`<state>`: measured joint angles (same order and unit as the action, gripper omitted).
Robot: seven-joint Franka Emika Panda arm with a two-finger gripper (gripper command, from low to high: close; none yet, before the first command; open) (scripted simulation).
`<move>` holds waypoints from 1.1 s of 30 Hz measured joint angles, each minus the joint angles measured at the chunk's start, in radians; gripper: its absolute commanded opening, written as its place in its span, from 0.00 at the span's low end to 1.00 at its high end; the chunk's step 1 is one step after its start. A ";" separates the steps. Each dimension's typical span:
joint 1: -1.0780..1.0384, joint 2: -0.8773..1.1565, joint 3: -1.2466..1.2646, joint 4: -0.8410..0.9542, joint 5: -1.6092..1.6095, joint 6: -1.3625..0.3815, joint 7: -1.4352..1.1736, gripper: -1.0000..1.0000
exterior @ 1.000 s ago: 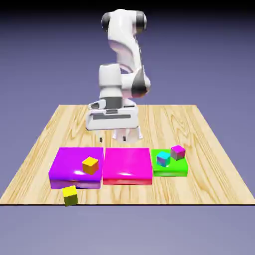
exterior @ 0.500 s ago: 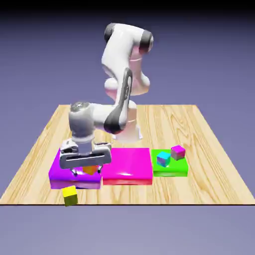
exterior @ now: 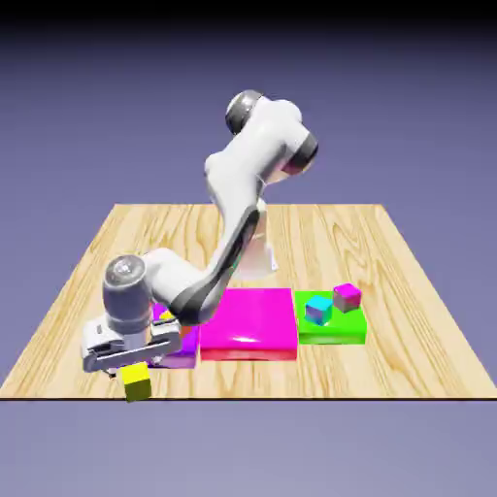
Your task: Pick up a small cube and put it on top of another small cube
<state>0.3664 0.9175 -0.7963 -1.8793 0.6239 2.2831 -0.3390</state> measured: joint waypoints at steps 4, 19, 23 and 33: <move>0.067 -0.109 -0.089 -0.001 -0.083 -0.112 0.041 0.00; 0.101 -0.652 0.430 -0.382 -0.490 -0.096 0.322 0.00; 0.111 -0.797 0.568 -0.483 -0.598 -0.092 0.397 0.00; 0.125 -1.051 0.835 -0.696 -0.822 -0.040 0.552 0.00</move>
<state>0.4911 -0.1332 0.0387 -2.5752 -0.1984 2.2428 0.2129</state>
